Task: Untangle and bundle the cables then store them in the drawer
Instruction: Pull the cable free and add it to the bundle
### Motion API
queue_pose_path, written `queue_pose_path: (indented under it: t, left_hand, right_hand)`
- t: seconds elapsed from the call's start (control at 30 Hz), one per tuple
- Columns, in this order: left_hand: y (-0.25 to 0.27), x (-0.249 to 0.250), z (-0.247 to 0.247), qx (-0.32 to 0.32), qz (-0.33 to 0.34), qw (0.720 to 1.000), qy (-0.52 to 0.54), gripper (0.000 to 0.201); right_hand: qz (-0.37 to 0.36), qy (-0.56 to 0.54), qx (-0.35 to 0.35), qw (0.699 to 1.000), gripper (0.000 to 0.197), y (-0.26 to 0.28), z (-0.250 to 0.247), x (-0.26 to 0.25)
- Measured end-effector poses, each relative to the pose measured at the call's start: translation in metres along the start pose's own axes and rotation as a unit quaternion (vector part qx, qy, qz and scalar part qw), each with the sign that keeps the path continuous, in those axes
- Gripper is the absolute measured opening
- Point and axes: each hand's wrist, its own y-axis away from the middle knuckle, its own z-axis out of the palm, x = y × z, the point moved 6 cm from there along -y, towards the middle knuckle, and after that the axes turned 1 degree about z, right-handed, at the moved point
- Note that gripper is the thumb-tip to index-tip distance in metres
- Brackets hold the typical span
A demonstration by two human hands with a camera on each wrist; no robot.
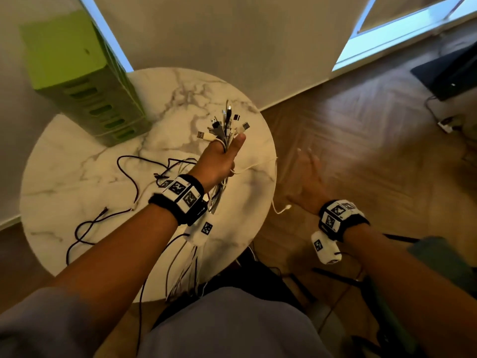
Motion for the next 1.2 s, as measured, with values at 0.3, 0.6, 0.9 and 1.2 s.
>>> queue_pose_path:
  t: [0.3, 0.6, 0.9, 1.2]
  left_hand:
    - [-0.015, 0.004, 0.04, -0.034, -0.014, 0.998, 0.049, 0.045]
    - [-0.027, 0.011, 0.011, -0.009, -0.006, 0.992, 0.124, 0.044]
    - [-0.026, 0.018, 0.004, -0.04, -0.011, 0.992, 0.118, 0.032]
    - [-0.029, 0.022, 0.002, -0.008, -0.02, 0.994, 0.105, 0.043]
  right_hand:
    - [-0.212, -0.024, -0.074, 0.974, 0.035, 0.011, -0.015, -0.079]
    - [-0.102, -0.022, 0.027, 0.994, 0.018, -0.023, -0.079, -0.015]
    - [-0.02, 0.016, -0.07, 0.997, 0.086, -0.026, -0.048, -0.018]
    - [-0.212, -0.108, 0.031, 0.971, 0.025, -0.058, -0.091, -0.124]
